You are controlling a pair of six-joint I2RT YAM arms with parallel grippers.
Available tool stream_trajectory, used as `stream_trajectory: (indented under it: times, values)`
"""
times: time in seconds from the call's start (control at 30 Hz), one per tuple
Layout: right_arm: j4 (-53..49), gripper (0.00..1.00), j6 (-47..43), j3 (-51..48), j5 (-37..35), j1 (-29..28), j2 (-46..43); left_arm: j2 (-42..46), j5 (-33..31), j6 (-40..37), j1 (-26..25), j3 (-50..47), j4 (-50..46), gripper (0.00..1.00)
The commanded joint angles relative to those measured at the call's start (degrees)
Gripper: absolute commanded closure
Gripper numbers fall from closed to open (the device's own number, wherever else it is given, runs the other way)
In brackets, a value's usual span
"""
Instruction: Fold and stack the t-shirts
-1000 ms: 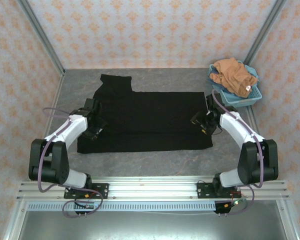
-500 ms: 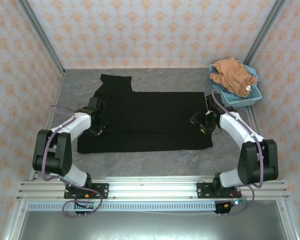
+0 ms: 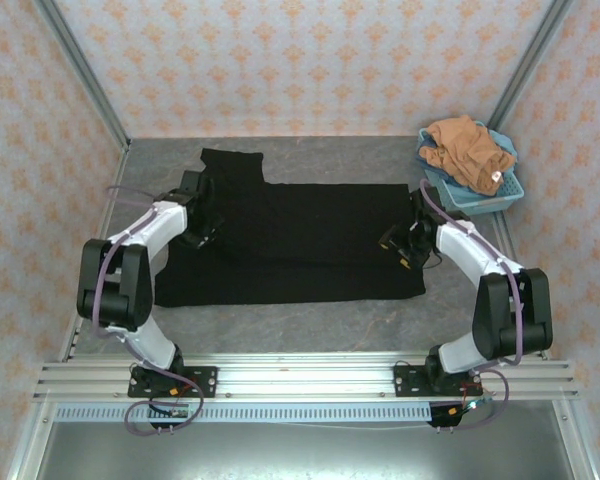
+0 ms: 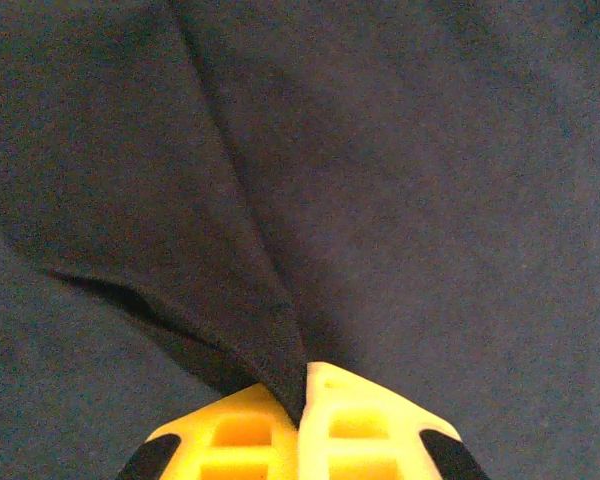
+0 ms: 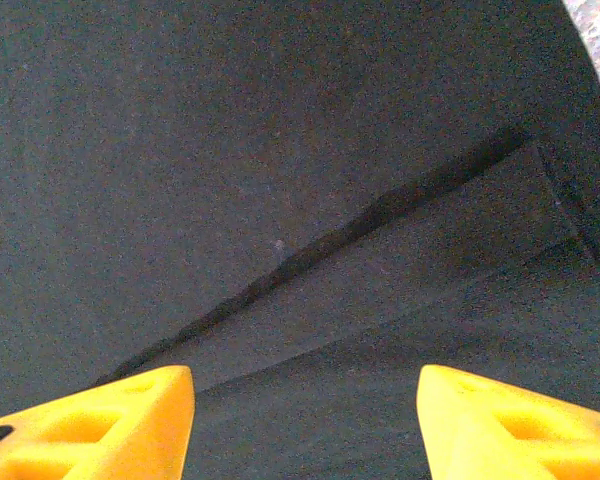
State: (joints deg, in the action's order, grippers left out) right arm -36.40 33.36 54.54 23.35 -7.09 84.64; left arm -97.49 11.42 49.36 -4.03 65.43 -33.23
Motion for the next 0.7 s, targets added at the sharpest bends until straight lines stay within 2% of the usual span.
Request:
stream_trajectory:
  times: [0.0,0.47,0.67]
  values:
    - [-2.0,0.39,0.6,2.2,-2.6,-0.1,1.1,-2.4,0.3,-2.0,-0.4,4.1,-3.0,1.0]
    - [-3.2,0.4,2.9,2.4,-4.1,-0.1,2.6,-16.2,-1.7,-12.9,-2.8,20.7,-15.0,1.0]
    - [-3.4,0.4,3.0,2.4,-4.1,-0.1,2.9,-19.6,-5.0,-18.4,-5.6,24.9,-18.8,1.0]
